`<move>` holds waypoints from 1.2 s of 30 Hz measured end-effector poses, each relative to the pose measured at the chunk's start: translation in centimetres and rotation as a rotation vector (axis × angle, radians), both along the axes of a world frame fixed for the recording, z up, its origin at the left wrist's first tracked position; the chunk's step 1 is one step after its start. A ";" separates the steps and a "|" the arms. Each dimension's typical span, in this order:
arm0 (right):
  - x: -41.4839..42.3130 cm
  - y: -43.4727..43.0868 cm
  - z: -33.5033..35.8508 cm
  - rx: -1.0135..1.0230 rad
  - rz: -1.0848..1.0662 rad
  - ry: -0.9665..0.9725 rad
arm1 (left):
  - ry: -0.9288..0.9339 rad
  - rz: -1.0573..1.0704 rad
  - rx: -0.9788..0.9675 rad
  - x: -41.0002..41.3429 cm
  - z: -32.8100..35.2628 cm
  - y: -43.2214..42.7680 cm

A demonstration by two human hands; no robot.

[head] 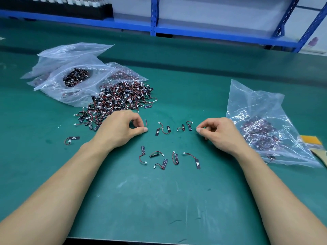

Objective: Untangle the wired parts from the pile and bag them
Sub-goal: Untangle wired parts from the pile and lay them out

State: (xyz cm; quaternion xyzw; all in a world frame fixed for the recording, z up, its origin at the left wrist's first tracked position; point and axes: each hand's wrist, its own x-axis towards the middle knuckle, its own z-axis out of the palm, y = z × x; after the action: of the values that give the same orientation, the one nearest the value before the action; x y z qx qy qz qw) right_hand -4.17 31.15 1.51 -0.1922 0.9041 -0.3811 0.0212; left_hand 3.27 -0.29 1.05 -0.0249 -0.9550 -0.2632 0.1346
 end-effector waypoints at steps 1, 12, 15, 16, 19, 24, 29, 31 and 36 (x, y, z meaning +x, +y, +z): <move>0.0 0.0 0.0 0.002 0.000 0.001 | 0.000 0.015 -0.005 0.0 -0.1 0.1; 0.1 0.0 0.0 0.000 -0.006 -0.002 | 0.007 -0.102 0.119 -0.1 -0.3 0.8; 0.1 0.1 0.0 0.000 -0.007 -0.004 | 0.046 -0.120 0.124 -0.1 -0.3 0.8; 0.1 0.1 0.0 -0.002 -0.007 -0.003 | 0.059 -0.098 0.136 -0.2 -0.3 0.8; 0.0 0.1 0.0 -0.010 -0.009 -0.004 | 0.082 0.002 0.178 -0.4 -0.3 0.5; 0.0 0.1 0.0 -0.013 -0.006 -0.002 | 0.067 0.115 0.175 -0.7 -0.6 0.0; 0.1 0.1 0.0 -0.008 -0.006 -0.006 | 0.041 0.081 0.156 -0.8 -0.9 -0.1; 0.1 0.1 0.1 -0.008 -0.006 -0.008 | 0.038 0.059 0.162 -0.8 -1.0 0.0; 0.2 0.0 0.1 -0.009 -0.002 -0.008 | 0.080 0.056 0.173 -0.8 -0.8 0.0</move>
State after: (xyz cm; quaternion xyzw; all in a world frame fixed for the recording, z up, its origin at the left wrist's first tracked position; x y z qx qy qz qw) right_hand -4.00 31.20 1.63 -0.1896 0.9026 -0.3858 0.0238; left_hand 2.51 -0.26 0.20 0.0029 -0.9228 -0.3396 0.1817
